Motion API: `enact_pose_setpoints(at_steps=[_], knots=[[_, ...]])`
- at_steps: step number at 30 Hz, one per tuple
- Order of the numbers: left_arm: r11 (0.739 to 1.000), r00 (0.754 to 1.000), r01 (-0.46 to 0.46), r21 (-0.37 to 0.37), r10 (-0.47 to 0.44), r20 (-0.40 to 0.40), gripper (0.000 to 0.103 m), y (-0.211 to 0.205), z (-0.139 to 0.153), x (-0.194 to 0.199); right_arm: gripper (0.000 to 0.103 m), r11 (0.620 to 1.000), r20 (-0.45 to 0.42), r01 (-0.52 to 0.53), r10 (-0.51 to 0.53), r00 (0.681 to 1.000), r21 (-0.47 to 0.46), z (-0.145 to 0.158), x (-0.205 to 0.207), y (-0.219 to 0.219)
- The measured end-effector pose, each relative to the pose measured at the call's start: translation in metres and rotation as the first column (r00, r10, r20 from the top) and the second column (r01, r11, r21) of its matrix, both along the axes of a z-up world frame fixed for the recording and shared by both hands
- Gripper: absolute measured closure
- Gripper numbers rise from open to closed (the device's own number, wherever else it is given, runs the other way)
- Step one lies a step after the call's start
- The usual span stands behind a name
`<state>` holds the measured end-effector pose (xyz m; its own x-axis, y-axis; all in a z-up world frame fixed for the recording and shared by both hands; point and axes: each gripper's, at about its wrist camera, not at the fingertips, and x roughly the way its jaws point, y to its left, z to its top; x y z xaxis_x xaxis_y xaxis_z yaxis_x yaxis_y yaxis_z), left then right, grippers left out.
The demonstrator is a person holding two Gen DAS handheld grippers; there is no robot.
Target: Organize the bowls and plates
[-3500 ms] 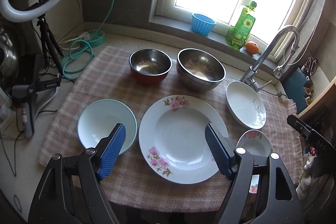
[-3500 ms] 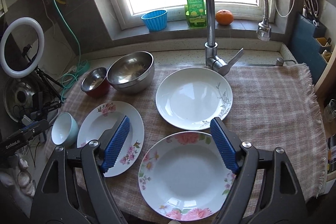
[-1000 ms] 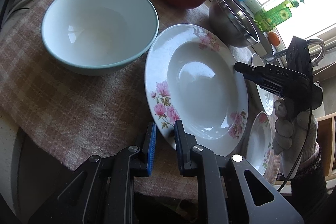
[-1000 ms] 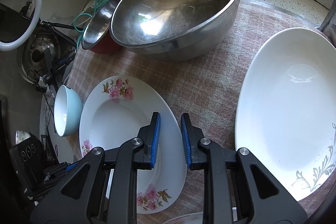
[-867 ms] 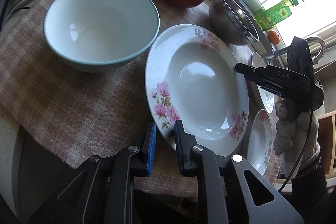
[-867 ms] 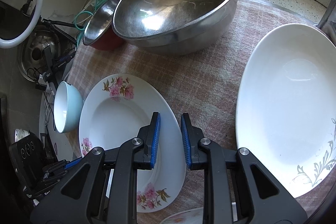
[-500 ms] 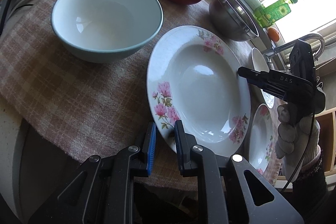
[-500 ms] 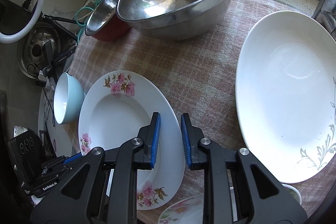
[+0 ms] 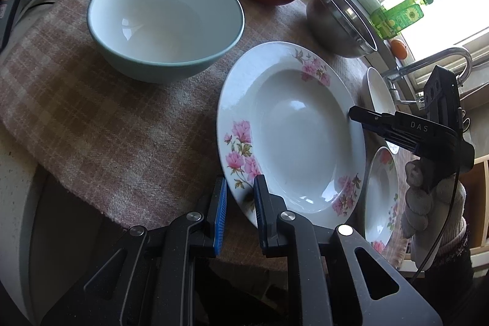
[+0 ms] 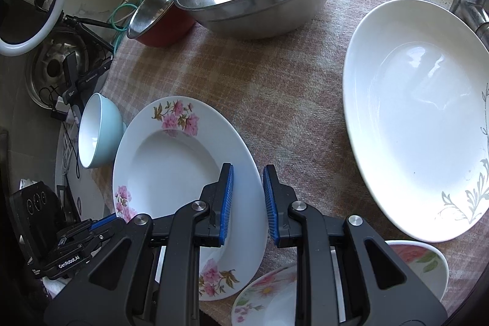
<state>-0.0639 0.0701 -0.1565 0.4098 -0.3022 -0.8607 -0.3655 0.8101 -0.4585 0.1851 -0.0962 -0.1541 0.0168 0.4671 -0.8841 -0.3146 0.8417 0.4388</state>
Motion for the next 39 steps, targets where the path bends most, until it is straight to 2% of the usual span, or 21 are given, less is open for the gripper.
enact_pose_setpoints(at_steps=[9, 15, 19, 24, 32, 34, 39], knots=[[1.000, 1.000, -0.002, 0.009, 0.002, -0.005, 0.088, 0.000, 0.000, 0.000, 0.082, 1.000, 0.003, -0.007, 0.007, 1.000, -0.011, 0.001, -0.008, -0.001], [1.000, 1.000, 0.007, 0.022, -0.007, -0.013, 0.088, -0.003, 0.000, 0.001, 0.082, 0.998, 0.036, -0.035, 0.037, 0.999, -0.048, 0.005, -0.012, 0.004], [0.998, 1.000, 0.014, 0.056, -0.013, -0.015, 0.088, -0.004, 0.004, 0.000, 0.081, 0.997, 0.089, -0.041, 0.047, 0.995, -0.071, 0.013, -0.016, 0.005], [0.996, 1.000, 0.018, 0.090, -0.018, 0.002, 0.088, -0.001, 0.013, -0.007, 0.057, 0.997, 0.160, -0.024, 0.035, 0.986, -0.067, 0.030, -0.022, -0.001], [0.987, 0.994, 0.067, 0.149, -0.079, 0.080, 0.087, -0.016, 0.040, -0.003, 0.056, 0.998, 0.242, 0.025, -0.010, 0.970, -0.061, 0.059, -0.043, -0.024], [0.984, 0.989, 0.095, 0.148, -0.110, 0.099, 0.087, -0.023, 0.045, 0.002, 0.056, 0.997, 0.261, 0.059, -0.044, 0.964, -0.050, 0.066, -0.050, -0.036], [0.975, 0.972, 0.186, 0.122, -0.200, 0.123, 0.087, -0.047, 0.048, 0.019, 0.046, 0.978, 0.287, 0.209, -0.200, 0.937, 0.001, 0.078, -0.070, -0.080]])
